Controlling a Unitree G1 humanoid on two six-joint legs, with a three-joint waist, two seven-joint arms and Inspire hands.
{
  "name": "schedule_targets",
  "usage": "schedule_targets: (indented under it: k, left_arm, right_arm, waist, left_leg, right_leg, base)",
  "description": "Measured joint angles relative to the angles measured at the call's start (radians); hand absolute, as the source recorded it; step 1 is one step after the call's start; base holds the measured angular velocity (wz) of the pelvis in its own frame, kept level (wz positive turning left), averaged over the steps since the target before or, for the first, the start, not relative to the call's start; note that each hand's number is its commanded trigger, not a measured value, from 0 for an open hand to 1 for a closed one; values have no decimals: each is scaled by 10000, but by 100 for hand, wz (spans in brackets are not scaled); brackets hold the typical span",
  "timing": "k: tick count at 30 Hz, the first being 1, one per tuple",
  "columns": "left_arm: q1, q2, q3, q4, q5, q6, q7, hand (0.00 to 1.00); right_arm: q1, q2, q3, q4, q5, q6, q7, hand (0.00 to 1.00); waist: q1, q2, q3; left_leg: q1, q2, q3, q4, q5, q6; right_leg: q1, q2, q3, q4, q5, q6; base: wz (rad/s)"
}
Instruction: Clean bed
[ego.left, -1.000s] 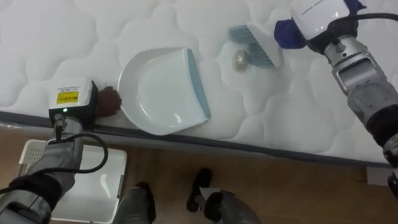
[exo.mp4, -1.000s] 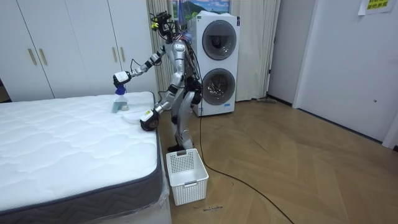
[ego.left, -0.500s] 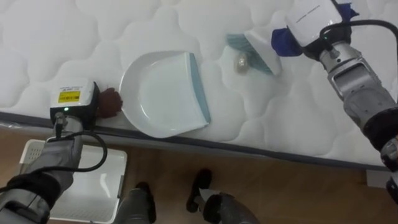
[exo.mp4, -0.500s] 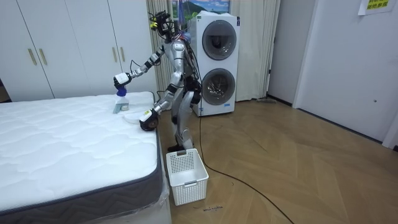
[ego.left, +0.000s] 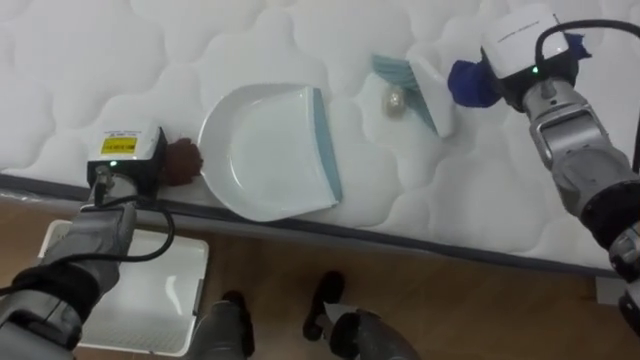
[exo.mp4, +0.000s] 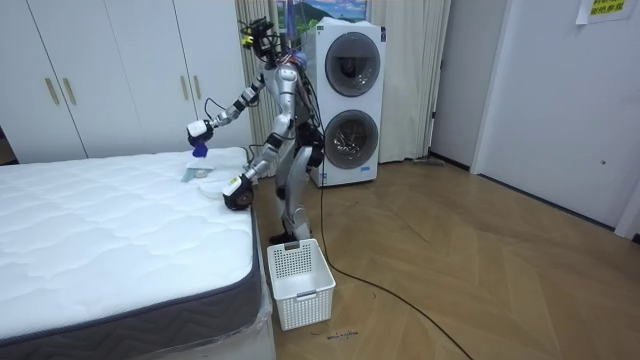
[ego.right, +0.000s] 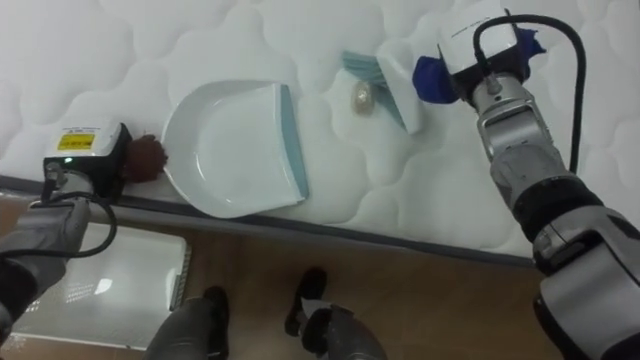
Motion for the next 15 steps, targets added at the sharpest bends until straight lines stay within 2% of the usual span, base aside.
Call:
schedule_targets:
  k: [4,15]
  left_arm:
    - [-157,-6,-188,94,-10,29,-266,100]
    - [-257,-6,-181,119,2,135,-707,100]
  right_arm:
    - [6,1,-2,21,865,111,368,100]
    - [88,200,-419,54,1707,105,897,100]
  waist:
    - [-14,164,-9]
    - [-50,284,-32]
  left_leg:
    - [55,-3,1,-151,92,-22]
    - [162,3,-16,-285,160,-78]
  right_leg:
    - [84,22,-33,-152,68,-16]
    - [193,81,-53,-283,107,-53]
  base:
    - [0]
    - [0]
